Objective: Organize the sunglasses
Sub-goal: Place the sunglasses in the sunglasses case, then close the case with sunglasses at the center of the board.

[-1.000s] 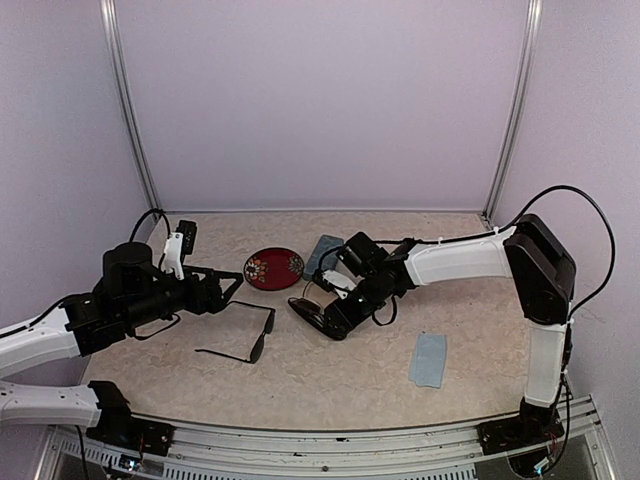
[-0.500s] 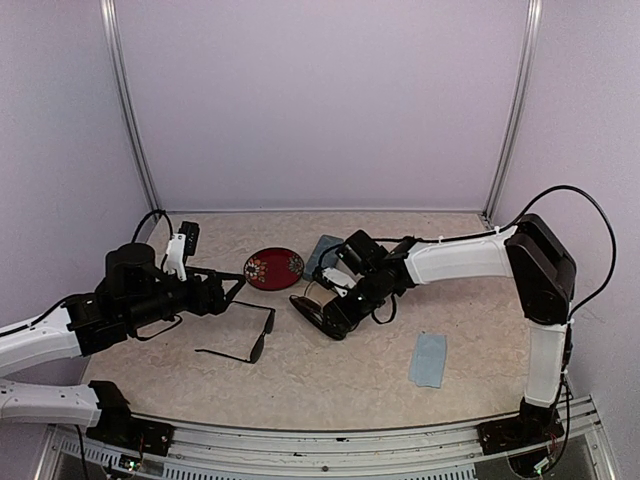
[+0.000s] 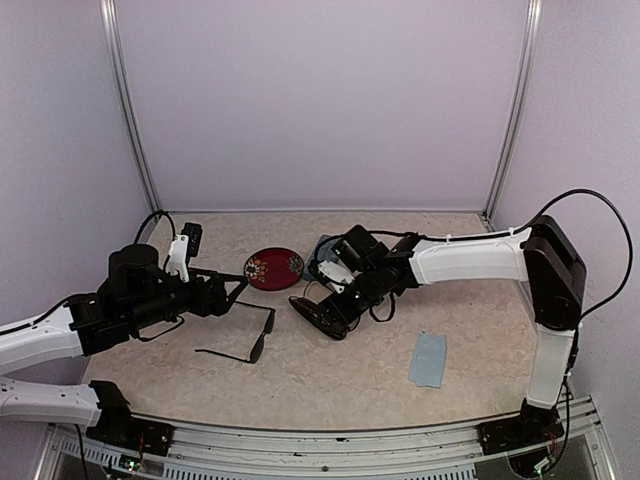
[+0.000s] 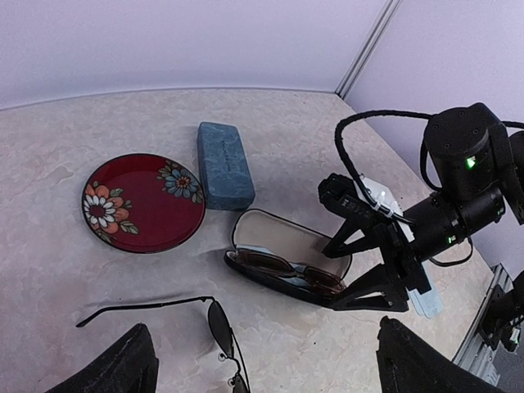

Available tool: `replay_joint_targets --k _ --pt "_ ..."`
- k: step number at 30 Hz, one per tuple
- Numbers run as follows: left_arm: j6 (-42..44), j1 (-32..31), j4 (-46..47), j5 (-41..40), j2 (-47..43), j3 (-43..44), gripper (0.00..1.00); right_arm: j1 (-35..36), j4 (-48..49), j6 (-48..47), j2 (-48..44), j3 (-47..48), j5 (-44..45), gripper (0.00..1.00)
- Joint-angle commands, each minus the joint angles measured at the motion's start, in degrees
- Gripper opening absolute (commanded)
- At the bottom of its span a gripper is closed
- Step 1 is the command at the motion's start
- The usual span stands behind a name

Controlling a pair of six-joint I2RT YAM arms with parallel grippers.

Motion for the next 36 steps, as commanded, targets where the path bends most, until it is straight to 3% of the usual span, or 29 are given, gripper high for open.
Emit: replay_joint_targets --k 1,15,31,36 --pt "-0.38 -0.51 2.0 -0.6 0.59 -0.26 0.9 2.73 -2.35 1.13 0.39 2.05 4.77 0.8" --pt "-0.18 -0.77 1.98 -0.81 0.61 -0.41 0.91 5.35 -8.38 1.43 7.34 7.3 14.44 0.77" --pt "-0.24 -0.86 0.98 -1.25 -0.61 -0.67 0.91 6.37 -9.28 0.73 9.9 10.11 13.24 0.56" --pt "-0.33 -0.86 0.88 -1.29 -0.71 -0.87 0.91 6.38 -9.61 0.57 10.46 10.32 13.92 0.55"
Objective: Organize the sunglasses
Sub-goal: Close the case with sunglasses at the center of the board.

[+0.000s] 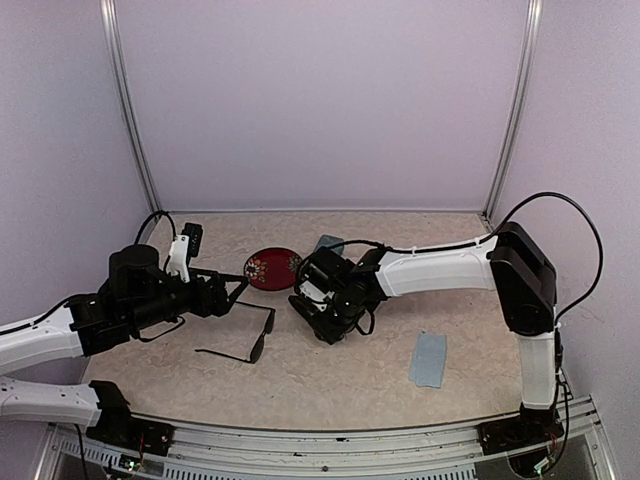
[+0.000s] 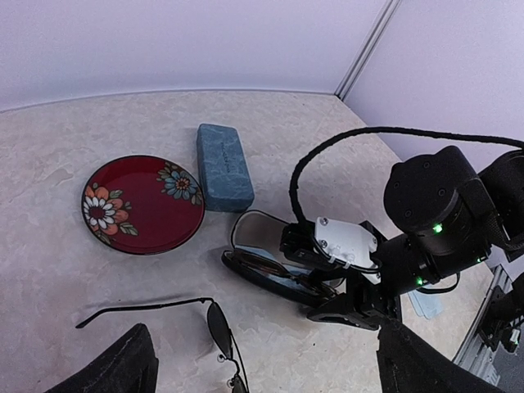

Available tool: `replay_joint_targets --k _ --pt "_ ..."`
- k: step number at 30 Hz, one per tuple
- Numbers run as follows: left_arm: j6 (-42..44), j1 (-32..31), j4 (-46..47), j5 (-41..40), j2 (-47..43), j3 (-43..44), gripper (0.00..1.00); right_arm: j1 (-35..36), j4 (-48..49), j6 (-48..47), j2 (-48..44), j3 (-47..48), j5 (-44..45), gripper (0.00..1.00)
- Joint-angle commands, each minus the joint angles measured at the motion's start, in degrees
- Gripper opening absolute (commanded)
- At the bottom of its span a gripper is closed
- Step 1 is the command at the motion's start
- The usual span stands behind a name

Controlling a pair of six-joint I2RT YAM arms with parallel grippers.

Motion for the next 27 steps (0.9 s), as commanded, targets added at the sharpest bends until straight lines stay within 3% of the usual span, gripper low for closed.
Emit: replay_joint_targets --k 1,10,19,23,27 --pt "-0.31 -0.4 0.45 -0.84 -0.82 -0.72 0.91 0.56 -0.82 -0.26 1.62 1.37 1.23 0.56" --pt "-0.29 -0.49 0.84 -0.74 -0.47 -0.8 0.91 0.54 -2.16 -0.7 -0.93 1.23 4.21 0.68" --pt "-0.49 -1.03 2.36 -1.38 0.99 -1.65 0.9 0.52 1.23 -0.47 -9.78 -3.65 3.92 0.84" --pt "-0.57 -3.0 3.82 -3.15 2.63 -1.68 0.9 -0.61 3.3 0.17 -13.27 -7.17 3.86 0.94" --pt "-1.97 -7.0 6.38 -5.77 6.13 -0.73 0.88 -3.36 6.12 0.35 -14.96 -9.8 -0.25 0.97"
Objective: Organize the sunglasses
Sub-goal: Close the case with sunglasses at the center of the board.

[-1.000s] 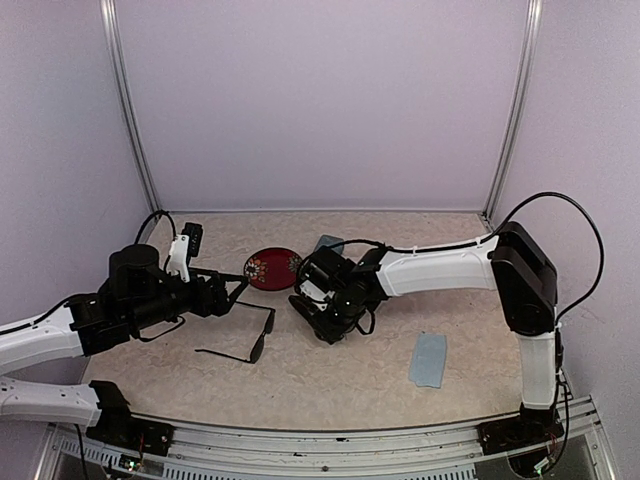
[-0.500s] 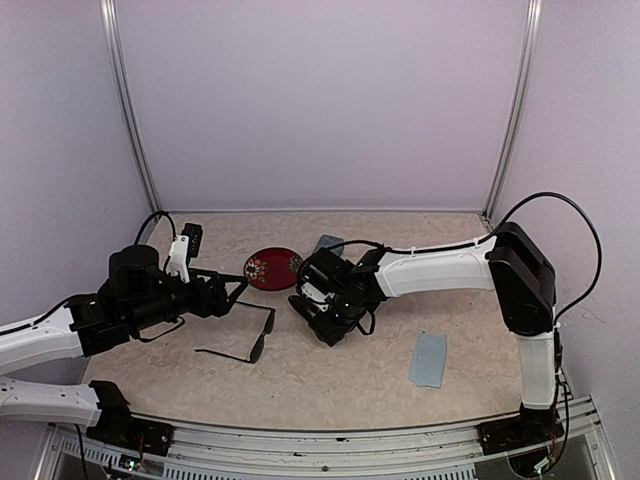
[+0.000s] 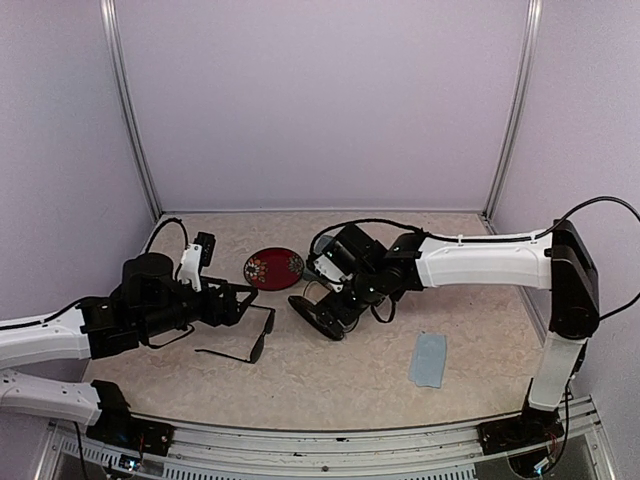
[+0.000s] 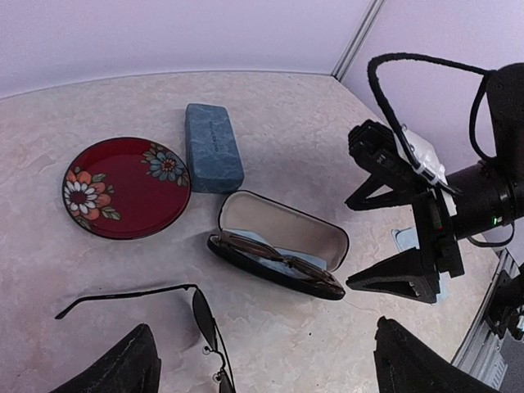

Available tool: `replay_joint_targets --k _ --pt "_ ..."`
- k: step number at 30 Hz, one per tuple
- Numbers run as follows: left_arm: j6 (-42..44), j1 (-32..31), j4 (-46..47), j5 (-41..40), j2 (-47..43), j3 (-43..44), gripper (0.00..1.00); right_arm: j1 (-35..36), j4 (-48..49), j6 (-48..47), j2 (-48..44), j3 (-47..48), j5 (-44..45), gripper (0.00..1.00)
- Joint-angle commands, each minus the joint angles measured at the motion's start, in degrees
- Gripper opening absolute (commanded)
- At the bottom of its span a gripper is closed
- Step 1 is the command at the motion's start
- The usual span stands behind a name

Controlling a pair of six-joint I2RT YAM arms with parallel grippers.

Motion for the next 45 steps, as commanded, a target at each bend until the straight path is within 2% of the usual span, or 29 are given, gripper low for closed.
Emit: replay_joint_targets --k 1,4,9,18,23,45 --pt "-2.59 -4.51 5.25 -3.47 4.17 0.59 0.87 -3.64 4.69 0.6 -2.15 -3.66 -5.04 0.96" --pt "-6.26 -8.47 9.34 -5.25 10.79 1.65 0.84 -6.96 8.77 1.26 -3.07 -5.78 -10.87 0.92" --pt "-9.63 -13.73 11.88 -8.63 23.86 7.84 0.76 -10.9 11.82 1.6 -2.38 -7.56 -16.62 0.78" --pt "-14.43 -14.11 16.12 -5.19 40.0 15.95 0.61 -15.65 17.5 2.59 -1.12 -10.54 -26.39 0.57" --pt "-16.53 -13.33 16.18 -4.41 43.54 17.17 0.57 -15.94 18.45 2.58 0.54 -10.09 -27.81 0.53" --pt "-19.26 -8.78 19.73 -1.92 49.26 16.76 0.56 -16.61 19.27 1.66 6.1 -7.29 -31.94 0.43"
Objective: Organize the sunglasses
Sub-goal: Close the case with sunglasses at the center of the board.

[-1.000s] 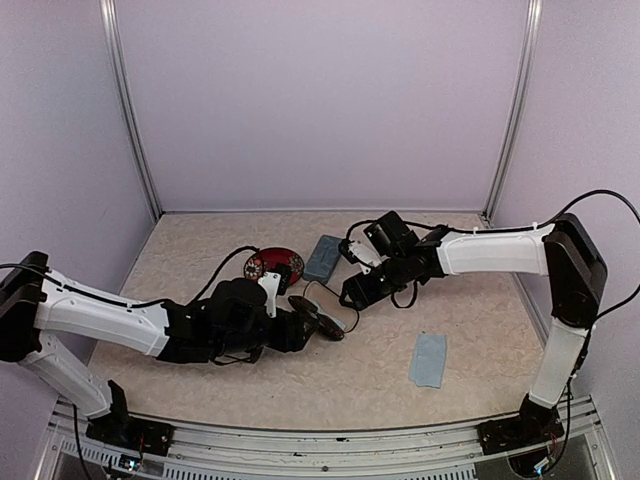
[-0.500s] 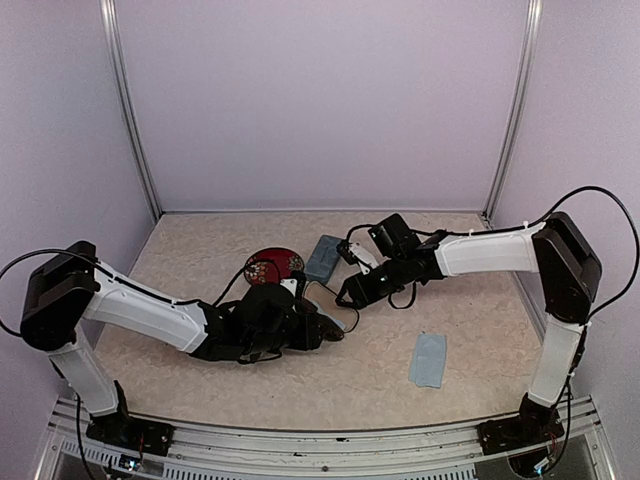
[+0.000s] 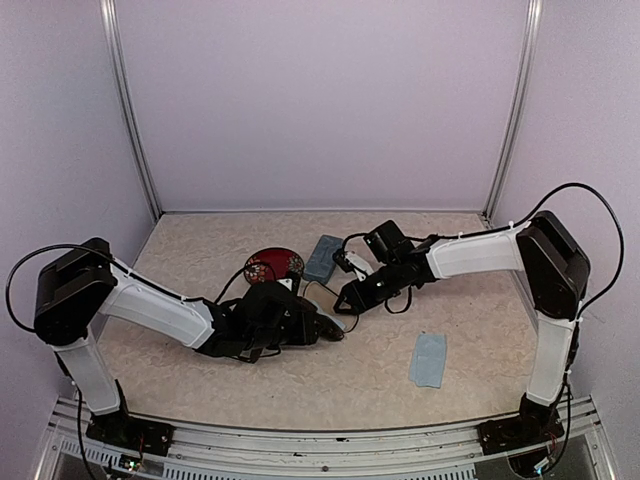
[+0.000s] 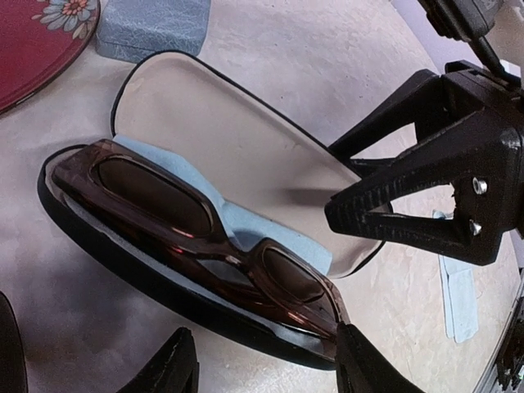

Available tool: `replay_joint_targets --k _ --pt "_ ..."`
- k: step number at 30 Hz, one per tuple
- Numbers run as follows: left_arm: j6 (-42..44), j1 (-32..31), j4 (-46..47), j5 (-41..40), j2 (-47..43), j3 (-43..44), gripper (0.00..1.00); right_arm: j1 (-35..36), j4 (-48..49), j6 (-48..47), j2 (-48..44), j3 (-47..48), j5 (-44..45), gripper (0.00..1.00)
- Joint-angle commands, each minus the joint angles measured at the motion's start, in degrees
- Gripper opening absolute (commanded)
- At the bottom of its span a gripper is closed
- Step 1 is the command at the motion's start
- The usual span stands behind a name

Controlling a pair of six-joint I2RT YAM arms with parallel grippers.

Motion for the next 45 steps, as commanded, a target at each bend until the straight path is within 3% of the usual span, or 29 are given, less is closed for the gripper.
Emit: replay_joint_targets --k 1,17,24,36,45 --pt "0.31 0.82 2.96 1.54 1.31 1.25 0.55 -0.53 0.89 -0.21 1.12 1.88 -1.5 0.42" --pt "0.71 1.33 3.36 0.71 2.37 1.79 0.5 -0.48 -0.08 -0.62 1.28 2.43 -0.64 0.36" --pt "-1.43 0.33 3.92 -2.5 0.53 -0.63 0.6 -0.48 -0.38 -0.95 0.68 2.53 0.02 0.39" --pt "-2.62 2.08 6.13 -0.65 2.72 0.27 0.66 -0.55 -1.09 -1.49 0.51 2.93 0.95 0.4" --pt "-2.9 2.69 7.99 1.86 4.96 2.02 0.59 -0.48 -1.69 -1.73 1.18 3.54 0.65 0.34"
